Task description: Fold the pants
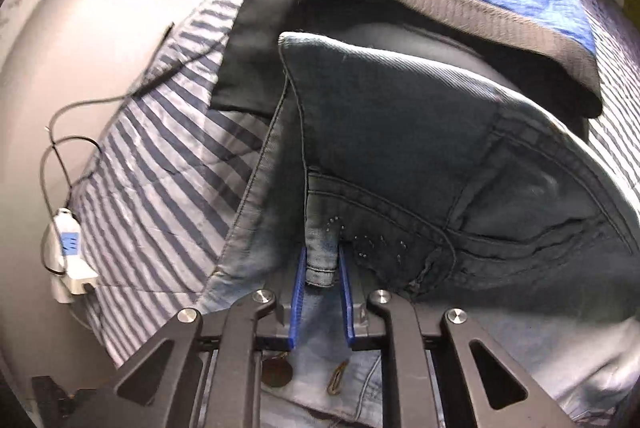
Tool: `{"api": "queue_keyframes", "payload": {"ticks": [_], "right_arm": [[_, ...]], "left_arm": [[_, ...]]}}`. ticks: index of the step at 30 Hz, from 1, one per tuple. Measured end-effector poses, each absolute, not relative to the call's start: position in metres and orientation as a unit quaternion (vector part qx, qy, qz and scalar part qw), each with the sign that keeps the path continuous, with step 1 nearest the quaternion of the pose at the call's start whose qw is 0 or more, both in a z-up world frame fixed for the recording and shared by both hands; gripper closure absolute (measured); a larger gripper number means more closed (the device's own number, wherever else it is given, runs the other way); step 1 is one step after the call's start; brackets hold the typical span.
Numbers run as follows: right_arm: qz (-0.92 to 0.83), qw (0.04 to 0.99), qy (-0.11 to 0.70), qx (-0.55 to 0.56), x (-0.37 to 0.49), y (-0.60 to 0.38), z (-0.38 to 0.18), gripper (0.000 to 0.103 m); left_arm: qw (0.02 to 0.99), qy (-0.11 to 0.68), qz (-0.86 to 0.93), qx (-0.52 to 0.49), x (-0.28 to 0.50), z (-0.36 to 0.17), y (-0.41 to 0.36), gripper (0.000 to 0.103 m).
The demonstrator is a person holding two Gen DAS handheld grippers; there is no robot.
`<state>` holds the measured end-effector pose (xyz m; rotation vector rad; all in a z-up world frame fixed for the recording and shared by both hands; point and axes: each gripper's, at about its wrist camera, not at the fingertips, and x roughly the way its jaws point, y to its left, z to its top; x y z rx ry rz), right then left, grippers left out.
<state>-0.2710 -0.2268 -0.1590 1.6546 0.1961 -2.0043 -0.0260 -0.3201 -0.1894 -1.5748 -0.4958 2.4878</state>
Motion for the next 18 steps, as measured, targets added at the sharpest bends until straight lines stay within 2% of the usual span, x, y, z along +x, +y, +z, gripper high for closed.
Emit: {"api": "queue_keyframes", "payload": {"ticks": [2, 3, 8, 12, 15, 18], "right_arm": [[-0.744, 0.271, 0.062, 0.608, -0.269, -0.218, -0.15, 0.089], [-0.747, 0.273, 0.059, 0.604, -0.268, -0.216, -0.144, 0.09], [-0.77, 0.289, 0.05, 0.567, -0.271, -0.214, -0.106, 0.09], [-0.774, 0.315, 0.052, 0.547, -0.276, -0.23, -0.087, 0.09], [-0.772, 0.32, 0.067, 0.546, -0.283, -0.259, -0.101, 0.091], [-0.761, 0.308, 0.085, 0.565, -0.286, -0.283, -0.133, 0.091]], "left_arm": [[0.075, -0.161, 0.835, -0.521, -0.026, -0.187, -0.317, 0.086], [0.077, -0.176, 0.836, -0.515, -0.025, -0.184, -0.32, 0.089], [0.079, -0.202, 0.854, -0.472, -0.011, -0.154, -0.336, 0.09], [0.079, -0.192, 0.868, -0.451, 0.0, -0.131, -0.343, 0.09], [0.068, -0.187, 0.865, -0.461, -0.001, -0.139, -0.349, 0.09], [0.06, -0.196, 0.839, -0.504, -0.011, -0.169, -0.351, 0.089]]}}
